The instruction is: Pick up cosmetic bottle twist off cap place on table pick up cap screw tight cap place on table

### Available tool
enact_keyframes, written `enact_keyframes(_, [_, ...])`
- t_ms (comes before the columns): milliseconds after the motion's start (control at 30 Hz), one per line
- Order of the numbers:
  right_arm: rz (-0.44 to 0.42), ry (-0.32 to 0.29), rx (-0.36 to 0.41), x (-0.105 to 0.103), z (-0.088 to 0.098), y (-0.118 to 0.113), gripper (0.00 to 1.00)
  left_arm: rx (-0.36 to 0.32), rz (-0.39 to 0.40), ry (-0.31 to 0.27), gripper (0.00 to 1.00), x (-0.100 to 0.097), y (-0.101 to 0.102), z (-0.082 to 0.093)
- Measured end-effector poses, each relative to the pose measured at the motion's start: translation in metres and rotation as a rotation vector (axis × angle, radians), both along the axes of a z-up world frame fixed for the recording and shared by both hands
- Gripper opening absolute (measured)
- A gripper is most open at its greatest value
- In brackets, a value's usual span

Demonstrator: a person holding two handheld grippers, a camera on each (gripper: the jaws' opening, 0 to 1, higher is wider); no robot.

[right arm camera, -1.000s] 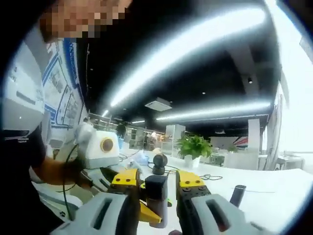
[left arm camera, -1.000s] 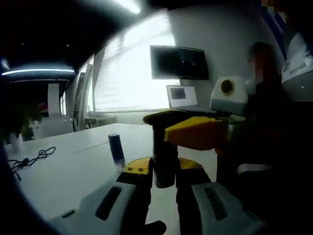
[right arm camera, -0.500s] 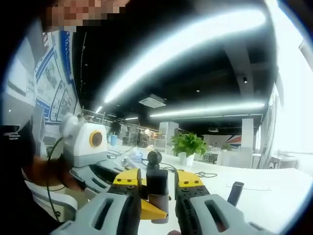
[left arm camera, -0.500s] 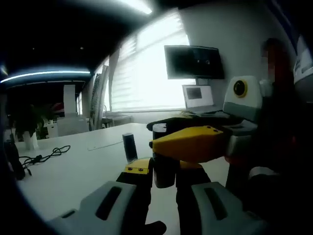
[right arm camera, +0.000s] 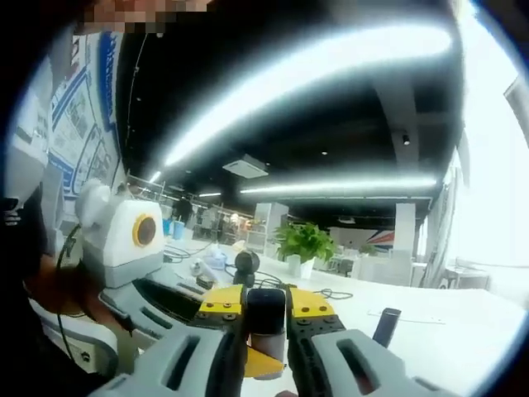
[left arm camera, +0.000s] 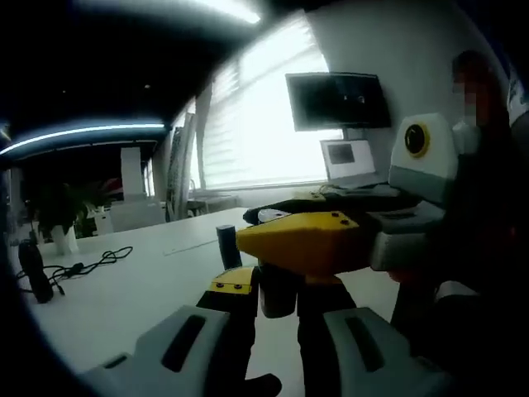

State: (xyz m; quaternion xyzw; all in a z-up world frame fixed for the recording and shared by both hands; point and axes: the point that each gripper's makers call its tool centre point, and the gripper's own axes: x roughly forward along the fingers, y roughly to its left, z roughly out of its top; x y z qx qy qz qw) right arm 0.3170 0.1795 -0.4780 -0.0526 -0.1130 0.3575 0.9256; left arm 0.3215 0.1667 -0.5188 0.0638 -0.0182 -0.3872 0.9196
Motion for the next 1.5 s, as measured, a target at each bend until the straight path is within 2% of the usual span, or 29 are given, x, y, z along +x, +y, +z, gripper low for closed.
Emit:
enact_keyframes(333, [0.028,-0.027,-0.022,-0.003,0.001,0.001,0.11,0.021,0.008,-0.008,0.08,-0.001,0.000,0.001])
enact_keyframes(600, [0.070,0.005,-0.025,-0.003,-0.005,0.000,0.11,0.037,-0.017,0.007,0.08,-0.002,-0.001,-0.004])
enact_keyframes(900, [0.135,0.022,-0.024,-0.007,-0.007,0.001,0.11,0.034,-0.085,0.037,0.08,-0.005,-0.002,-0.007])
enact_keyframes(1067, [0.174,0.033,-0.025,-0.010,-0.010,0.001,0.11,0.070,-0.136,0.024,0.08,-0.009,-0.004,-0.009])
enact_keyframes(1500, [0.250,0.026,-0.051,-0.020,-0.009,0.003,0.11,0.084,-0.251,0.024,0.08,-0.018,-0.006,-0.008])
